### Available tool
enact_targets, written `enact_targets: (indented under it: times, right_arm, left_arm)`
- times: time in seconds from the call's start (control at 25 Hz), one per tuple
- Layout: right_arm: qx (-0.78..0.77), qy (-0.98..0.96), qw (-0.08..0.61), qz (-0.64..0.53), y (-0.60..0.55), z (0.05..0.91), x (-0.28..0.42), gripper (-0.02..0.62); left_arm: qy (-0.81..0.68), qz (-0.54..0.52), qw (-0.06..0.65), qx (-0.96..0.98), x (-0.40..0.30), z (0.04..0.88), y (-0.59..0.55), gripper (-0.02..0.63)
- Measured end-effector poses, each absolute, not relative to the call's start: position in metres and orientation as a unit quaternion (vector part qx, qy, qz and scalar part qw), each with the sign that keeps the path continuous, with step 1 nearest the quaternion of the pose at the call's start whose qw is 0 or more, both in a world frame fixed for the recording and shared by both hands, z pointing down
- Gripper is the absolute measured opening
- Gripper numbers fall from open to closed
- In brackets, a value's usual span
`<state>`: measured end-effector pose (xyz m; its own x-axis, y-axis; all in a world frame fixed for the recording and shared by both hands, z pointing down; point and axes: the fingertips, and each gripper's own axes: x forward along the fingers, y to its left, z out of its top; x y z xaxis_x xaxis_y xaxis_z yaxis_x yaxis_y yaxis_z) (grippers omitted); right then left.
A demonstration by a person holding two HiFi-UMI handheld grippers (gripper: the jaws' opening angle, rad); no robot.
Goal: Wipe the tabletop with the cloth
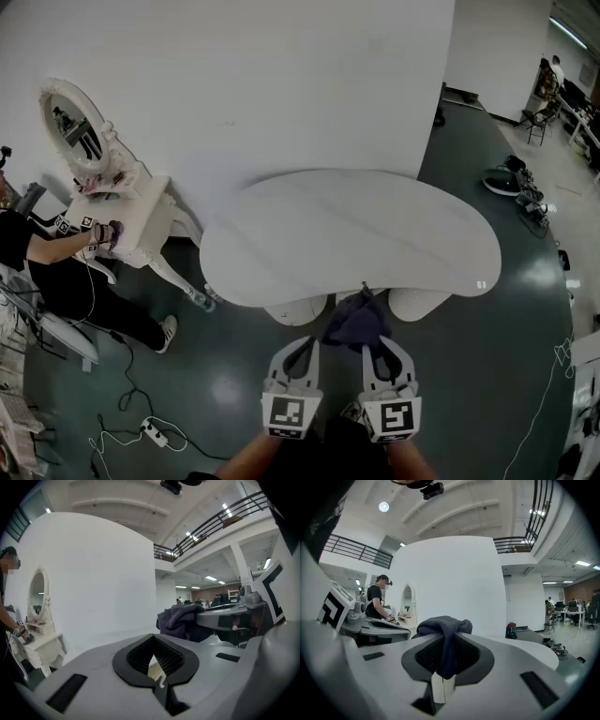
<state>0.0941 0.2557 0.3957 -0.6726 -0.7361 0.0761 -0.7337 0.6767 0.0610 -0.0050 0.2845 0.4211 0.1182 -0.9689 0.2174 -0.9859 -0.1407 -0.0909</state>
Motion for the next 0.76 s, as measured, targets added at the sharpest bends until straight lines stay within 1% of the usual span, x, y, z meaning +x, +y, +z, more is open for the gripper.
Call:
enact_targets:
  times: [0.4, 0.76]
  right_arm:
    - [0.429, -0.903, 0.021, -0.033, 0.256, 0.387, 0.147, 0.041]
    - [0.449, -0.893, 0.009, -0.029, 0.254, 0.39, 0.183, 0.041]
  left_arm:
    - [-0.641, 0.107, 0.003, 0.76, 0.046, 0.409, 0.279, 0.006]
    - [-0.622, 0.104, -0.001, 0.776, 0.088, 0.415, 0.271, 0.008]
